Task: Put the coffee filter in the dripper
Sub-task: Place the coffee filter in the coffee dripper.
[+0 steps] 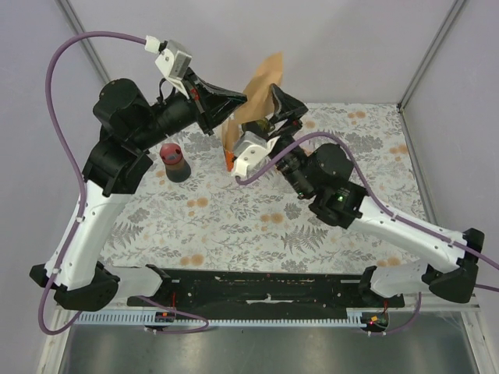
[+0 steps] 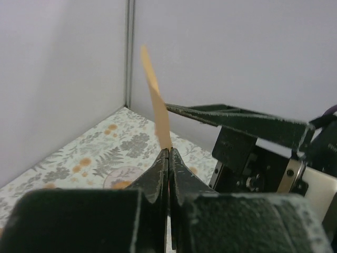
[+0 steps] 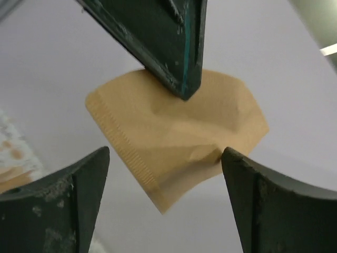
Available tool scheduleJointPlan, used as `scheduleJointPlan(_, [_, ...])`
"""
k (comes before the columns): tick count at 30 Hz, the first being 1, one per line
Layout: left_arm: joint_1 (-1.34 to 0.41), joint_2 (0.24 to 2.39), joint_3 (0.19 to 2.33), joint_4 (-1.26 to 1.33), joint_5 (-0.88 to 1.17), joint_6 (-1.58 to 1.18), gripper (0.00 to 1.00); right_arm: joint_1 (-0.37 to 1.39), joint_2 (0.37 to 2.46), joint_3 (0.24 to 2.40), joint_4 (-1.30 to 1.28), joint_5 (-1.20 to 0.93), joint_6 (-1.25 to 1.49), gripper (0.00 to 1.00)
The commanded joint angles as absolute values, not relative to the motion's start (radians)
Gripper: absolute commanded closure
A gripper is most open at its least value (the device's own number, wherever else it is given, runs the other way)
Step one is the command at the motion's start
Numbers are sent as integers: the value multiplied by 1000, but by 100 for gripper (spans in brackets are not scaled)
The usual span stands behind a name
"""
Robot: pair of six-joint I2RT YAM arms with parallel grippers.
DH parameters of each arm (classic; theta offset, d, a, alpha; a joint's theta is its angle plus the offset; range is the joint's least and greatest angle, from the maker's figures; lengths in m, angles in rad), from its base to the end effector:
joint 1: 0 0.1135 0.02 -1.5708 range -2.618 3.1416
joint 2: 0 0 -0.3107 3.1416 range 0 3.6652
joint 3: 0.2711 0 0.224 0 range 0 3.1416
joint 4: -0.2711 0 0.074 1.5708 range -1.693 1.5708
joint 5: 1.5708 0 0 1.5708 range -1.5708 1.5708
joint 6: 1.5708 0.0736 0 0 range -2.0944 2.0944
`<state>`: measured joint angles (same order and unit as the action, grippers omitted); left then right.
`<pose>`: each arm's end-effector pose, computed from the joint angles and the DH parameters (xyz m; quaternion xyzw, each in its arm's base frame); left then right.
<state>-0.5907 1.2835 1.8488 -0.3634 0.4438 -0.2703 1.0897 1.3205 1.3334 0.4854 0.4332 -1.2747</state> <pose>0.1649 -0.1486 0.6059 0.2667 0.5816 -0.4419 0.6287 0.1578 0.2355 0.5446 -0.3918 0.3600 -0.1869 0.8258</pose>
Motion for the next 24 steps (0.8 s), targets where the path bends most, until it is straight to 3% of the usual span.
scheduleJointPlan(1, [-589,1238,1862,-445,423,42,98,993,1186,1477,-42,148,-897,2])
scheduleJointPlan(7, [-591,1206,1859,-511,547,169,98,602,1205,1730,-466,-620,-459,2])
scheduleJointPlan(10, [-589,1204,1862,-503,630,121,98,462,1267,1775,-459,-918,-265,2])
scheduleJointPlan(13, [-591,1200,1858,-500,678,106,98,345,1308,1735,-230,-1170,39,2])
scheduleJointPlan(15, [-591,1193,1845,-494,673,92,98,304,1318,1660,23,-1265,252,2])
scheduleJointPlan(19, [-591,1192,1838,-477,666,78,98,307,1310,1576,297,-1379,426,2])
scheduleJointPlan(24, [-591,1200,1845,-454,701,54,98,366,1336,1604,319,-1339,449,4])
